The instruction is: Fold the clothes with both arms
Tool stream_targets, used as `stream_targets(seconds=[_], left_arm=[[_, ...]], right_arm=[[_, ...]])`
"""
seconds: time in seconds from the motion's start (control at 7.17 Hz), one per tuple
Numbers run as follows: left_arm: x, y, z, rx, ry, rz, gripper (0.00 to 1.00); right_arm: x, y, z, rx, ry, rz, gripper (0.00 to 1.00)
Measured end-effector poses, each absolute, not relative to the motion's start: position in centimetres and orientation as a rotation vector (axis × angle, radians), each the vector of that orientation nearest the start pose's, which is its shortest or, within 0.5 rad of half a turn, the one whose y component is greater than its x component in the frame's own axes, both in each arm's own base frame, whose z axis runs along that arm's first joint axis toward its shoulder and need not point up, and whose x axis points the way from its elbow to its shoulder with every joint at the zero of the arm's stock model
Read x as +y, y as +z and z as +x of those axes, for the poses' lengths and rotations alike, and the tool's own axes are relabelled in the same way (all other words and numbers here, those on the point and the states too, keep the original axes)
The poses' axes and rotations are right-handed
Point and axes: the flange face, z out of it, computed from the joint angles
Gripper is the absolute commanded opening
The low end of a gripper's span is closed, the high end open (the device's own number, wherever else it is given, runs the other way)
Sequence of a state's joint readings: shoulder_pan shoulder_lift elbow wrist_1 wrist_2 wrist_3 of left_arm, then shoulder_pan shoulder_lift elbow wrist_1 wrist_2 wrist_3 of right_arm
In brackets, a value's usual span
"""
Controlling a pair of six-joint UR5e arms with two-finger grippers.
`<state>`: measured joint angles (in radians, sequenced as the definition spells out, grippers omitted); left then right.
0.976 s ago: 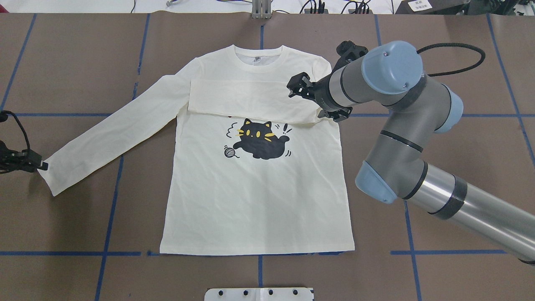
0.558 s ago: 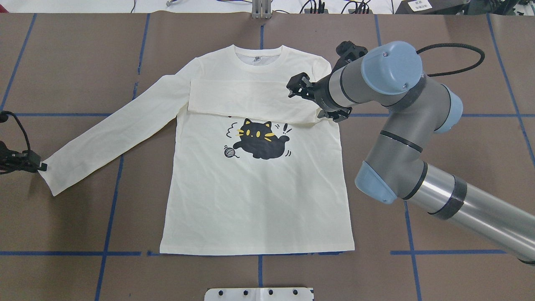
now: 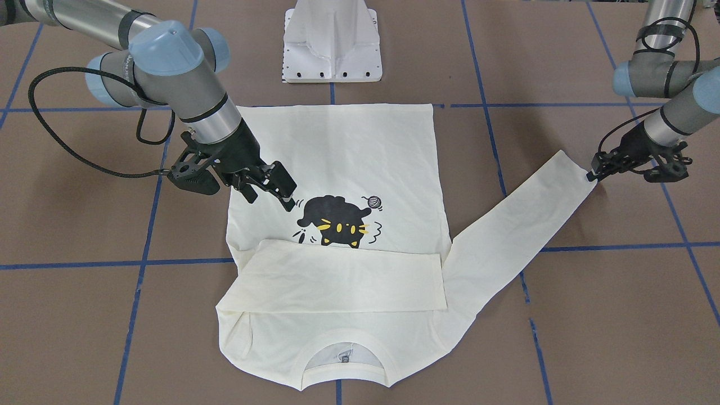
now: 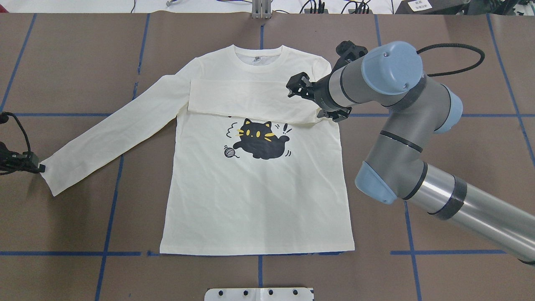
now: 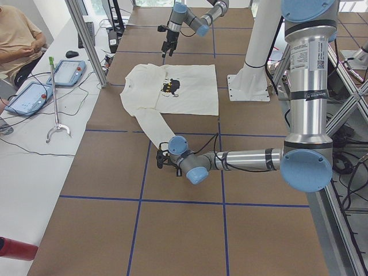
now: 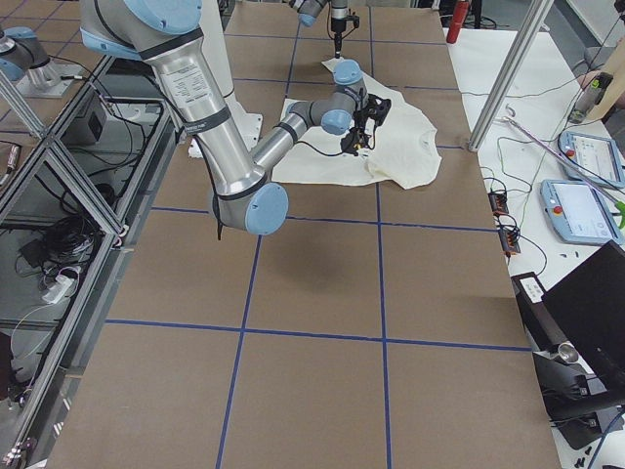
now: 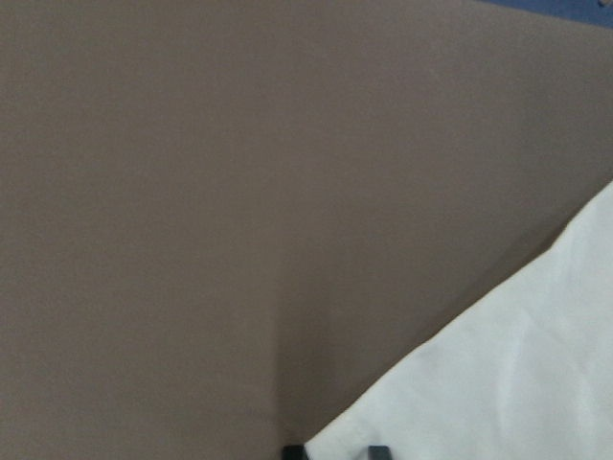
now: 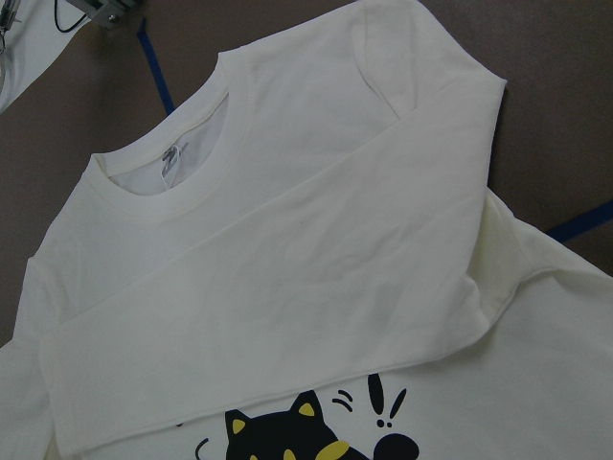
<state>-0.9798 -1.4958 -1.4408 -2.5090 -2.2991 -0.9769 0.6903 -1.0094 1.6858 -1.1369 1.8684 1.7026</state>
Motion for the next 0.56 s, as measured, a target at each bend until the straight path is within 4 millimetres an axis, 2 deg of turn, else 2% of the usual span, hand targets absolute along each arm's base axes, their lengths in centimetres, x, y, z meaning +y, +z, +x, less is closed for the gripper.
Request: stream_targets(seconds=[0.28, 0.42, 0.56], left_arm=[[-43.4, 64.8, 21.0, 0.995, -0.074, 0.017, 0.00], [-43.4, 62.8, 21.2, 1.031, -0.053, 0.026, 0.00], [-43.4, 58.9, 21.6, 1.099, -0.024, 0.028, 0.00]], right_arm=[[-50.2, 23.0, -44.3, -1.149, 0.567, 0.049, 0.99], [-50.5, 22.9, -43.8, -1.152, 0.568, 0.043, 0.99], [-50.9, 23.6, -42.1, -1.155, 0.565, 0.025, 0.99]])
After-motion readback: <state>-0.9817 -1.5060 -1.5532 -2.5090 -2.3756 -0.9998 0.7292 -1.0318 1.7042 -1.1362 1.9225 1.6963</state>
